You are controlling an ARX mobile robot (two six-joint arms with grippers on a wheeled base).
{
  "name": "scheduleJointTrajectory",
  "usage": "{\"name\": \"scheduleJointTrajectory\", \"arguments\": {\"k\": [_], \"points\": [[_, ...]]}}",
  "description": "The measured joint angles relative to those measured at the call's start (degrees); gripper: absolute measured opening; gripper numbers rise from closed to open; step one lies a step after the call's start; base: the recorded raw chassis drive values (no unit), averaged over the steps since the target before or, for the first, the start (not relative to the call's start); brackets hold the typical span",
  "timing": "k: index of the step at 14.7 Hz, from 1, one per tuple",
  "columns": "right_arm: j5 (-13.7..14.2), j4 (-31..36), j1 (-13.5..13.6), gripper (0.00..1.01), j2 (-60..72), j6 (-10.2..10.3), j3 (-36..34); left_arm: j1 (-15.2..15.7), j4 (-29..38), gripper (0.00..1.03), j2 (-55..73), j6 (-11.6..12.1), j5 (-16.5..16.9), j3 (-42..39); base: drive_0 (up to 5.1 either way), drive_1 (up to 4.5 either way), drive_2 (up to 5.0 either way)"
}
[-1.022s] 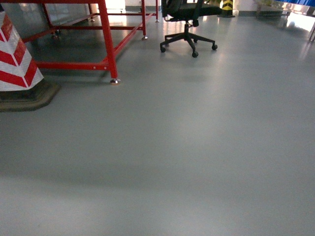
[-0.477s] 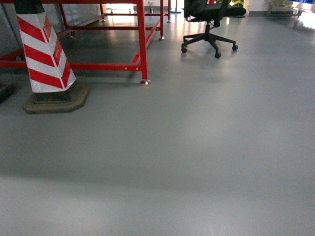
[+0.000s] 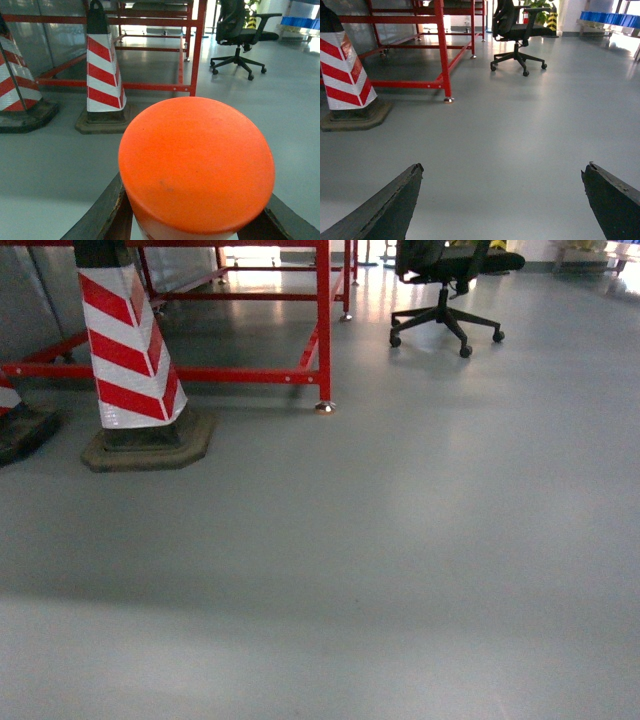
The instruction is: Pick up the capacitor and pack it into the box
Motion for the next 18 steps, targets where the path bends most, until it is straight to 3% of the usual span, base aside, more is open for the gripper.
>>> {"name": "scheduleJointTrajectory", "arguments": {"k": [18], "points": [[0.00, 0.22, 0.00, 0.98, 0.00, 0.00, 0.00, 0.00, -0.13, 0.44, 0.00, -0.02, 0.00, 0.00, -5.0, 2.42, 2.4]]}}
